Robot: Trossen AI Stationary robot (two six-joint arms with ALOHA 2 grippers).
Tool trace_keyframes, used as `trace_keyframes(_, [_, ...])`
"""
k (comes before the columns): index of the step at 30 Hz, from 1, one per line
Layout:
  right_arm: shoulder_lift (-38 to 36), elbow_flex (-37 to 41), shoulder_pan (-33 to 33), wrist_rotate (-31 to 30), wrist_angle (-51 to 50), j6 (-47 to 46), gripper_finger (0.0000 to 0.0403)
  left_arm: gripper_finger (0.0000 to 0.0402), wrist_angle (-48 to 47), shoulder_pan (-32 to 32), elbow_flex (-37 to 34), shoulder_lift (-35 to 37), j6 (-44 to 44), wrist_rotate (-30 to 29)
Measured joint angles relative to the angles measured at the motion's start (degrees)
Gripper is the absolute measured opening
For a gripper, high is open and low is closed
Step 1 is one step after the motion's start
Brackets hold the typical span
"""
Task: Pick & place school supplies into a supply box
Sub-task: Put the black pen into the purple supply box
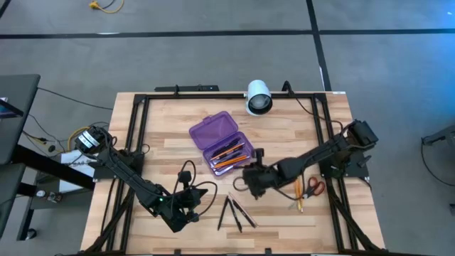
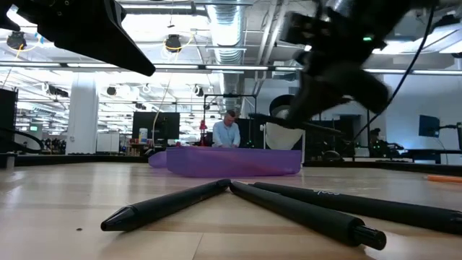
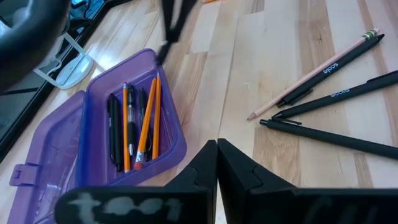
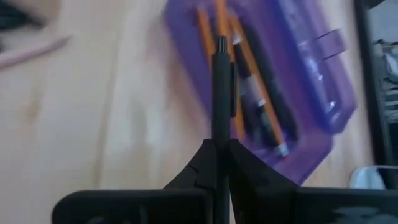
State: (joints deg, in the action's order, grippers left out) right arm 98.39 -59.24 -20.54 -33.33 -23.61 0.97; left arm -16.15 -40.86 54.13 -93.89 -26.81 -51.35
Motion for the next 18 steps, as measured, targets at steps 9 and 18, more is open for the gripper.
trace_keyframes(9, [-0.04,-0.16,8.72,4.31,9.85,9.59,0.0005,0.0,-2.08,-0.02,0.02,0.0,-2.51,0.15])
trace_keyframes(18, [0.28,-0.18,12.89,8.31,12.11,10.19,0.0011,0.0,-3.89,-0.02,0.02,0.0,-4.26,0.12])
